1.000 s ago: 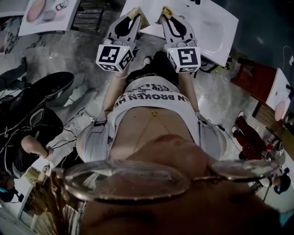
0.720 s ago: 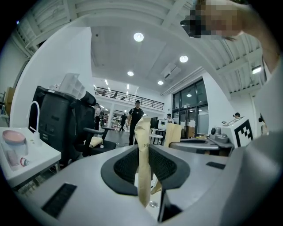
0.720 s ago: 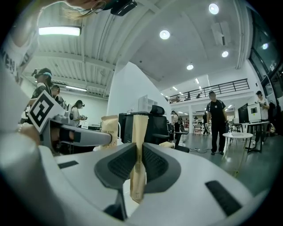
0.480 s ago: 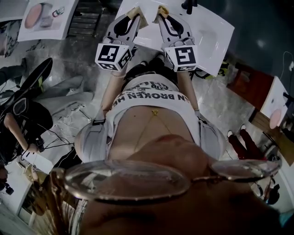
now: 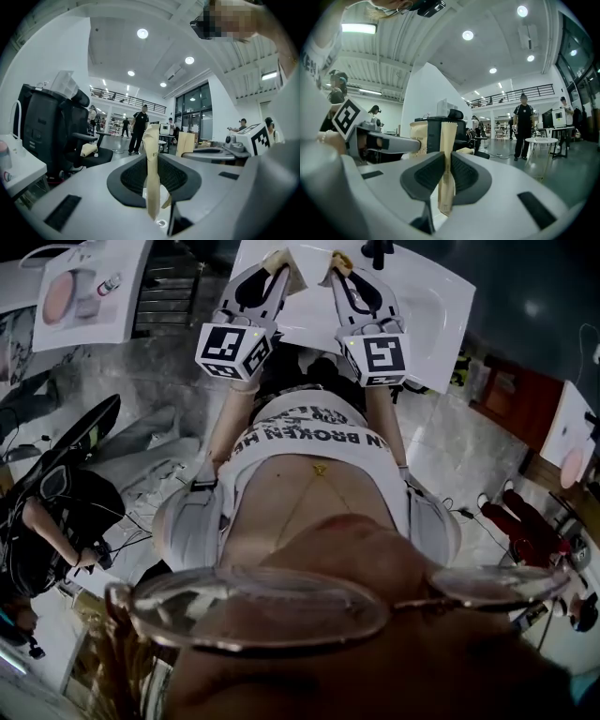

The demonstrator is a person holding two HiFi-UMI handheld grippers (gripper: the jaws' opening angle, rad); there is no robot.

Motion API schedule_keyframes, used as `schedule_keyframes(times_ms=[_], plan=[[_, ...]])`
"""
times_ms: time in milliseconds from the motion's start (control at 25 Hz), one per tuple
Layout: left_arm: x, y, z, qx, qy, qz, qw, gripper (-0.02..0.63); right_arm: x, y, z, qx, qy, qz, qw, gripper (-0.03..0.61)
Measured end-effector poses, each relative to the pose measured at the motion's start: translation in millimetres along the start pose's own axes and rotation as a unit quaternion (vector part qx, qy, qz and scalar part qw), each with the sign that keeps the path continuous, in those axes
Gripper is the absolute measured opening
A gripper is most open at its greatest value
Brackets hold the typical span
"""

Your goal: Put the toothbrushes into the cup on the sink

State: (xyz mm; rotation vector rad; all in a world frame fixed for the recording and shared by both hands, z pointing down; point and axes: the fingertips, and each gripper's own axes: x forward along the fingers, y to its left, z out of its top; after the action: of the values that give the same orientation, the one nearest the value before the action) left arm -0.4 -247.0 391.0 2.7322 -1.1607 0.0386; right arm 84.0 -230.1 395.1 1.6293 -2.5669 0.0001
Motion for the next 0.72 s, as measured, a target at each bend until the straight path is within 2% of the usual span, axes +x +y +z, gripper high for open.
schedule_keyframes(times_ms=[360,720], plan=[[31.0,43.9,11.8,0.003,0.015,-0.072,0.9973,0.074,45.2,-0.3,4.1,0.012,0.011,-0.065,0.998,0.054],[37.7,108.8,22.7,0.008,0.009,-0.079,0.9968,0.074,84.8,14.1,7.7,0.004,0.015,-0.093,0.996,0.054]])
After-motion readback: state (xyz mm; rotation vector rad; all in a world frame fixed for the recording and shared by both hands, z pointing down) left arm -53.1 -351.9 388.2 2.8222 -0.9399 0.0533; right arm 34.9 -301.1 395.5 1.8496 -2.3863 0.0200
